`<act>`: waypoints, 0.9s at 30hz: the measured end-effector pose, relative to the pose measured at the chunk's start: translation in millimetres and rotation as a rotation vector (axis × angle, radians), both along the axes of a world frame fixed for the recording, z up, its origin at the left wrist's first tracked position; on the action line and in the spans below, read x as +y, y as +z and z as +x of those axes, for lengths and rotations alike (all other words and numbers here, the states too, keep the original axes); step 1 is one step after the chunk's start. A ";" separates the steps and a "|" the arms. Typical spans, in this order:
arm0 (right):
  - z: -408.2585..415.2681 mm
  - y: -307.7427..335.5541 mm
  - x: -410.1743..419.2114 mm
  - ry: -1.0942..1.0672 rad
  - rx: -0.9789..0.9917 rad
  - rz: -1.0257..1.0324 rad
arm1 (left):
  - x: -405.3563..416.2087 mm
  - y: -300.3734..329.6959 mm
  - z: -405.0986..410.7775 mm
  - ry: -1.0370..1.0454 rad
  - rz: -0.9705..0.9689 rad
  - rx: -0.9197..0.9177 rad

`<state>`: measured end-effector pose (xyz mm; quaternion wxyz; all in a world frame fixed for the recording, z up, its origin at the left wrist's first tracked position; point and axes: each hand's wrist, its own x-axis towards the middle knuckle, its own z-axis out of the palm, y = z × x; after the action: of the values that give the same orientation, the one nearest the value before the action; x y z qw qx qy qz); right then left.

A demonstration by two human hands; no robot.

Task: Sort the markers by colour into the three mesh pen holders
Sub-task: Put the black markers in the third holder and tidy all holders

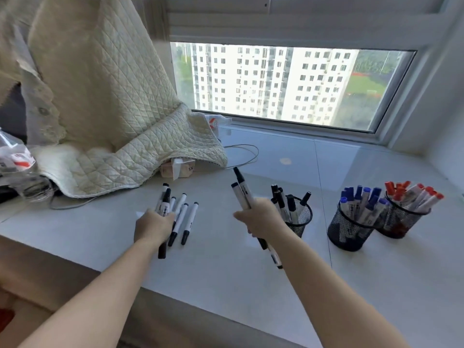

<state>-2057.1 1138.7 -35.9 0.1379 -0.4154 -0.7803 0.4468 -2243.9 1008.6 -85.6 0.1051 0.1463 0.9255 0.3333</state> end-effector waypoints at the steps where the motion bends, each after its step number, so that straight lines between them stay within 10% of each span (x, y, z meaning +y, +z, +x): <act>1: 4.2 11.7 3.2 -0.016 0.065 0.025 | 7.7 5.6 8.6 -0.023 0.058 0.007; 15: 68.4 26.8 65.5 -0.515 0.665 0.176 | 105.7 52.4 135.8 -0.374 0.834 -0.349; 27: 61.6 -33.3 77.2 -0.426 0.454 -0.014 | 143.9 44.9 163.5 -0.088 1.075 -0.415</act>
<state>-1995.6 1215.9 -69.2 0.3963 -0.4600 -0.6218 0.4946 -2080.4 1152.5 -40.6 0.2090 0.1492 0.5791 0.7738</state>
